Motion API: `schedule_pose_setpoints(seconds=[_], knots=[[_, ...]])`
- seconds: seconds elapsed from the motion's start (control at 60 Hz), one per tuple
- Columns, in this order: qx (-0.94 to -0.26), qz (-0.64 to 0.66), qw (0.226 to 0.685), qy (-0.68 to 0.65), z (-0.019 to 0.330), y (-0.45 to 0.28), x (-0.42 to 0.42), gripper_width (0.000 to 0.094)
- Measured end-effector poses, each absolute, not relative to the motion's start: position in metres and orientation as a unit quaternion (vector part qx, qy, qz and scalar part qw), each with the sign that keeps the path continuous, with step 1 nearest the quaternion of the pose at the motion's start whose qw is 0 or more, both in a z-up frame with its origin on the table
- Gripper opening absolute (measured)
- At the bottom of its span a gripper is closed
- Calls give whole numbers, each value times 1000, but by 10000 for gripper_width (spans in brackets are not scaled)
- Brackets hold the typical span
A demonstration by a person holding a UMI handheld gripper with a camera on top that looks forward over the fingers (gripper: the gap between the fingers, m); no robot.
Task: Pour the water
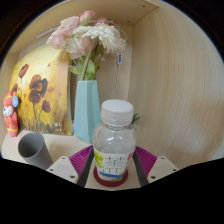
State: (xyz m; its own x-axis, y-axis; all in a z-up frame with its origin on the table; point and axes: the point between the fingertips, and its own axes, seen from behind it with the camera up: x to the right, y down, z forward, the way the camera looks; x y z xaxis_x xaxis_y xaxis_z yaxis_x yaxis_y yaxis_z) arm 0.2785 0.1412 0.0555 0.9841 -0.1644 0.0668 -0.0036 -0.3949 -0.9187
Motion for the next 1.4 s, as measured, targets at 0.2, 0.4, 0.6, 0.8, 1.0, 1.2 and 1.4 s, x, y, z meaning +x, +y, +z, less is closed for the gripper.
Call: schedule_pose_setpoints(seconds=[0.2, 0.4, 0.6, 0.8, 1.0, 1.2, 1.4], knots=[[-859, -87, 502, 55, 33, 85, 270, 756], [-884, -80, 458, 54, 17, -12, 210, 746], [-894, -42, 443, 47, 36, -81, 100, 752], [-883, -18, 467, 41, 99, -93, 15, 759], [-862, -2, 507, 25, 171, -84, -29, 761], [-849, -23, 528, 7, 215, -87, -32, 759], [-844, -32, 535, 21, 232, -99, -27, 754]])
